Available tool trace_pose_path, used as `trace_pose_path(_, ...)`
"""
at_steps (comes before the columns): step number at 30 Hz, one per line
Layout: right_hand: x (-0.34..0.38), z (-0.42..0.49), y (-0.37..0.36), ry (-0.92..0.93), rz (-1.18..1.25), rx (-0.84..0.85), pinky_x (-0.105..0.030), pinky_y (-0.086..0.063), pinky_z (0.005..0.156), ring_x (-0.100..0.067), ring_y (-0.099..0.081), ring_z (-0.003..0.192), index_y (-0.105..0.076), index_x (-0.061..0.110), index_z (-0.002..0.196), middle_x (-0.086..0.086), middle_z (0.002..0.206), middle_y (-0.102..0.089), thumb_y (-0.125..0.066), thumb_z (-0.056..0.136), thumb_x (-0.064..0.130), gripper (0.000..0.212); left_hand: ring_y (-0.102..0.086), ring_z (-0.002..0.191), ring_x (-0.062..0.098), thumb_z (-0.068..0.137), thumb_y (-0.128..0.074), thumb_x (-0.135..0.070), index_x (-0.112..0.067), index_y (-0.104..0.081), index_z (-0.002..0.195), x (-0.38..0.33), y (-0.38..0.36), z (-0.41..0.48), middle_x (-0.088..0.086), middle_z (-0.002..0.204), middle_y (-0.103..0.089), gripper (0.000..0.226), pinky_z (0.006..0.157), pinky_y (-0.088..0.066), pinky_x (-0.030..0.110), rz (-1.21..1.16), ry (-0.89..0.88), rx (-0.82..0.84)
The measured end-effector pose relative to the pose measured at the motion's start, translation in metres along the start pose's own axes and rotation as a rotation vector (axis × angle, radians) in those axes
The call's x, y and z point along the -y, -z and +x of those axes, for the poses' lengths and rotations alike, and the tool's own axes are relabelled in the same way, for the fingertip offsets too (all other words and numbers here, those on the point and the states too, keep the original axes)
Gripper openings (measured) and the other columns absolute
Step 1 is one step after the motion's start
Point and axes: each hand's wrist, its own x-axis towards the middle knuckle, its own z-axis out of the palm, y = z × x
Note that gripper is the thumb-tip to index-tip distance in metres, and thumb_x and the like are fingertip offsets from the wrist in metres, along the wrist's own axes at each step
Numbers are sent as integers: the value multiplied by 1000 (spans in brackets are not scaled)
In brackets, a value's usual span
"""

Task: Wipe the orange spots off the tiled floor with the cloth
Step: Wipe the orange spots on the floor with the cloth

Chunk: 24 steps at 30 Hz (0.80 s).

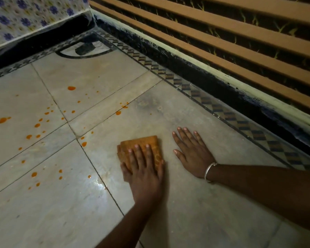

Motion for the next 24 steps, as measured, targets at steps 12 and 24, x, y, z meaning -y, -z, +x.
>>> trace_pose_path(12,-2,1,2,-1,8,36,-48,-11,125,-22,-10,155,-16,20,160,-5,168,-13,-12,101,52,68,21,159,23,95,-3,-75,-31,10,165,67,28,50,4,174,18,84,127,8,56,15,76,-8)
trace_pose_path(24,4,12,21,-33,37,273,-47,3,124,-22,11,154,5,22,160,-3,168,12,-10,101,56,70,-12,156,50,100,-26,-63,-5,-21,164,1,6,-87,30,168,-15,86,122,-7,65,9,111,54)
